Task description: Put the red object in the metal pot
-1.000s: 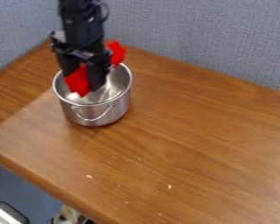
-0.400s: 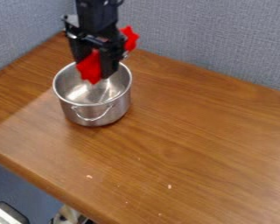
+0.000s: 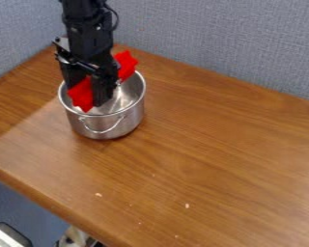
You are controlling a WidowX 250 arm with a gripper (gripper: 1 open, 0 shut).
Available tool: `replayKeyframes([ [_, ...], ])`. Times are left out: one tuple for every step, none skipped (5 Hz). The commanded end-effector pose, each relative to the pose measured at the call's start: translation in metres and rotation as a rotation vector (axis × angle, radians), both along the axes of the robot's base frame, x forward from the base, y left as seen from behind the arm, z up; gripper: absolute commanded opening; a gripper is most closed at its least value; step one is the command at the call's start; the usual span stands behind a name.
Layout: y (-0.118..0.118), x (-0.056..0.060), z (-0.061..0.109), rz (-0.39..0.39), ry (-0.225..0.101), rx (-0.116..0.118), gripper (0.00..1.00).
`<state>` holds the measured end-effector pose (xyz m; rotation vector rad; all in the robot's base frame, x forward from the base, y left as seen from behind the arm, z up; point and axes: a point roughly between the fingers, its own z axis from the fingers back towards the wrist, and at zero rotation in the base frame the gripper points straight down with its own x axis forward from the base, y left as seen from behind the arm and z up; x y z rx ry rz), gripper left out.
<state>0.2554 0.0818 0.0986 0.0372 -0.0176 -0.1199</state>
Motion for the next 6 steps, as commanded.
replayKeyframes([
  [0.002,-0.004,0.004,-0.043,-0.043,0.014,1.00],
  [-0.002,0.005,0.000,-0.061,-0.042,0.018,1.00],
  [-0.005,0.013,-0.003,-0.079,-0.043,0.026,1.00],
  [-0.015,0.026,-0.003,-0.115,-0.035,0.032,1.00],
  [-0.024,0.039,-0.003,-0.152,-0.022,0.047,1.00],
  [-0.019,0.039,0.013,-0.151,-0.028,0.046,1.00],
])
